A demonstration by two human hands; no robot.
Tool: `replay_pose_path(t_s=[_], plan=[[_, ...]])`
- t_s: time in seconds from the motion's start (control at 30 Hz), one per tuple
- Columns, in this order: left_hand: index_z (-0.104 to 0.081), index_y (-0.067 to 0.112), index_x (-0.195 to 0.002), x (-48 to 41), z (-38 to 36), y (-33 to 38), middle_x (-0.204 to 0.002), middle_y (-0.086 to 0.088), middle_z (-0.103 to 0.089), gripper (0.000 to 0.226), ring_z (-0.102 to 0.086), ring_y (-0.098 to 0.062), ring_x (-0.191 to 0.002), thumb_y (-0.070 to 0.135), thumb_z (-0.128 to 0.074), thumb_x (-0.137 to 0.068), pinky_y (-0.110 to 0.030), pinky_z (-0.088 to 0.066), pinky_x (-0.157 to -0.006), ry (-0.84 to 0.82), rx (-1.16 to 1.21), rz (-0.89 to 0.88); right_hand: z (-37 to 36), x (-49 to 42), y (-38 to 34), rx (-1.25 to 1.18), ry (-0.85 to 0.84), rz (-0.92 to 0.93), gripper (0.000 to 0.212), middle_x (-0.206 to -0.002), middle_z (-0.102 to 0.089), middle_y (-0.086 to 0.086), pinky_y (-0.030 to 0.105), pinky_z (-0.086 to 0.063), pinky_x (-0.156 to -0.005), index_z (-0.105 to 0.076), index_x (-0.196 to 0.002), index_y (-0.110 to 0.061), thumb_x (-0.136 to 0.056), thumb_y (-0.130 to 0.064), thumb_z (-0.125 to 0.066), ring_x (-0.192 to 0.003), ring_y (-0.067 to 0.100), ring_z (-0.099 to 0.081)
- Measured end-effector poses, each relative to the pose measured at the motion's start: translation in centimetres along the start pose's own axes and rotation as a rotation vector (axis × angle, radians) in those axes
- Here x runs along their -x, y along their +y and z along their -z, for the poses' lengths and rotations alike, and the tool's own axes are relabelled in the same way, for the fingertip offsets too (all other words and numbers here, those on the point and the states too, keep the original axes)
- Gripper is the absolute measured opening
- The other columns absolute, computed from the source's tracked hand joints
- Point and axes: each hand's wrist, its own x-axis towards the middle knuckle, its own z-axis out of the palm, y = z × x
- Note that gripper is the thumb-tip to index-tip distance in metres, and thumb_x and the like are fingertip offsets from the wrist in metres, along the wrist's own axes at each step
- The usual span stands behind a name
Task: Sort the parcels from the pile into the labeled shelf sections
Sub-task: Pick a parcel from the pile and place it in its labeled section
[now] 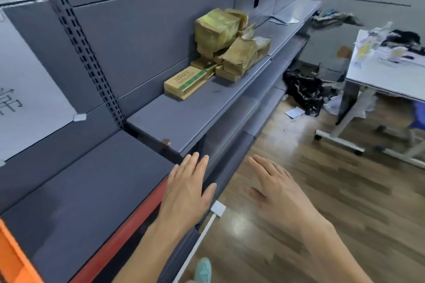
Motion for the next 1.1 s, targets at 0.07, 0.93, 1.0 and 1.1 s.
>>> replay_pose_path(t_s=[0.07, 0.93, 1.0, 1.1], plan=[[-0.006, 0.028, -0.165, -2.1, -0.6, 0.7, -0.173, 0.004, 0.000, 0.069, 0.008, -0.010, -0.158, 0.049, -0.037, -0.108, -0.033, 0.005, -0.127, -0.021, 0.018, -0.018, -0.3, -0.4, 1.7, 0.006, 0.011, -0.029, 0.070, -0.168, -0.011, -0.011, 0.023, -0.005, -0.121, -0.010, -0.162, -0.026, -0.104, -0.043, -0.045, -0.153, 0.008, -0.006], [-0.002, 0.029, -0.165, -25.7, -0.6, -7.9, -0.173, 0.006, 0.002, 0.070, 0.007, -0.010, -0.158, 0.050, -0.036, -0.107, -0.036, -0.002, -0.129, 0.004, 0.127, 0.317, -1.3, -30.9, 9.3, -0.013, -0.105, 0.187, 0.073, -0.166, -0.017, -0.014, 0.026, -0.011, -0.122, -0.012, -0.162, -0.028, -0.102, -0.054, -0.046, -0.153, 0.008, -0.014], [-0.002, 0.029, -0.165, -26.9, -1.2, -7.8, -0.173, 0.005, 0.001, 0.071, 0.006, -0.011, -0.158, 0.051, -0.037, -0.107, -0.035, -0.003, -0.129, 0.004, 0.126, 0.363, -1.4, -32.9, 10.4, -0.023, -0.121, 0.217, 0.074, -0.166, -0.018, -0.013, 0.025, -0.011, -0.121, -0.013, -0.162, -0.029, -0.101, -0.053, -0.047, -0.153, 0.009, -0.015], [-0.003, 0.029, -0.165, -29.4, -2.4, -7.2, -0.173, 0.004, 0.000, 0.071, 0.004, -0.012, -0.159, 0.051, -0.038, -0.107, -0.036, -0.006, -0.129, 0.026, 0.122, 0.440, -1.5, -36.6, 12.6, -0.019, -0.160, 0.280, 0.073, -0.166, -0.018, -0.013, 0.026, -0.012, -0.121, -0.013, -0.161, -0.029, -0.101, -0.054, -0.046, -0.152, 0.010, -0.016]])
